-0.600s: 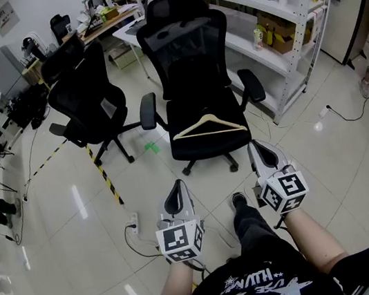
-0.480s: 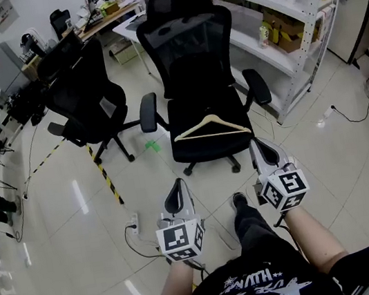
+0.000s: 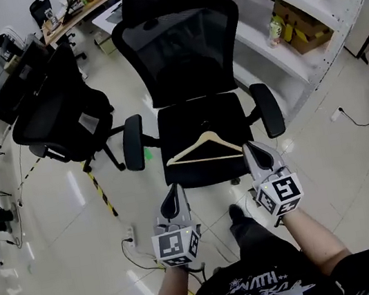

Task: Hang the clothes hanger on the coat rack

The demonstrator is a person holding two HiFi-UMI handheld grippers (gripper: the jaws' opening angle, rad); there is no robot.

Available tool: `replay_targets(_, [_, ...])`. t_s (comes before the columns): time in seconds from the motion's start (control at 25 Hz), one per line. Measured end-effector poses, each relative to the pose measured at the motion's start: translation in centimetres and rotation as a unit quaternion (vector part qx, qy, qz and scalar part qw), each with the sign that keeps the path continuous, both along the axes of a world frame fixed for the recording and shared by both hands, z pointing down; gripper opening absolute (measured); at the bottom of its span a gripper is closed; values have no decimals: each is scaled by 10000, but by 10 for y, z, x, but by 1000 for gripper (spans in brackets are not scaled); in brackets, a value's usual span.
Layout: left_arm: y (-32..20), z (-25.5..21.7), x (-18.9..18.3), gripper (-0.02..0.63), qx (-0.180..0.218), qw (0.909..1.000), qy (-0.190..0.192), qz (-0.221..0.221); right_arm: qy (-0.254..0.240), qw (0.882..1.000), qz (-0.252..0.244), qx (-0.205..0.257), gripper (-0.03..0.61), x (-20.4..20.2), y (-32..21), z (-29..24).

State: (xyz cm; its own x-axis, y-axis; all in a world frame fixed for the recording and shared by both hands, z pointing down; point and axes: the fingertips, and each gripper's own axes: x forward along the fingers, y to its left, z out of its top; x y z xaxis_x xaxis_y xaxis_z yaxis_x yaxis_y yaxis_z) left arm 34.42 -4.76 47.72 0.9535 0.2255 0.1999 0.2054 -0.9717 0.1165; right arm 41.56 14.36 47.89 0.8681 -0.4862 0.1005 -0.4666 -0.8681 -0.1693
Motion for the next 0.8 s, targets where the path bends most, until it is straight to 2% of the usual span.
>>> replay_targets(0.12, [-9,2,48,5,14,9998,-156,-131,-212,9998,-54,-22,6,48,-3,10])
replay_targets(0.24, [-9,-5,80,5,-1,9995,-249,-201,-378,9992,-85,-42,6,76,-1,19])
replay_targets(0.44, [1,9,95,5,17,9991,-376,-194,-358,9993,-141,28,6,84,6,36])
replay_targets(0.56, [10,33,100,6,13,9990,-455,-2,-363,9992,-157,-54,6,83,7,50])
replay_targets(0.68, [16,73,101,6,3,9972,-740,122,-536,9983,-110,-198,6,81,8,76])
replay_targets(0.8, [17,112,105,6,-170,9937,-1105,106,-679,9968,-57,-407,6,86,4,105])
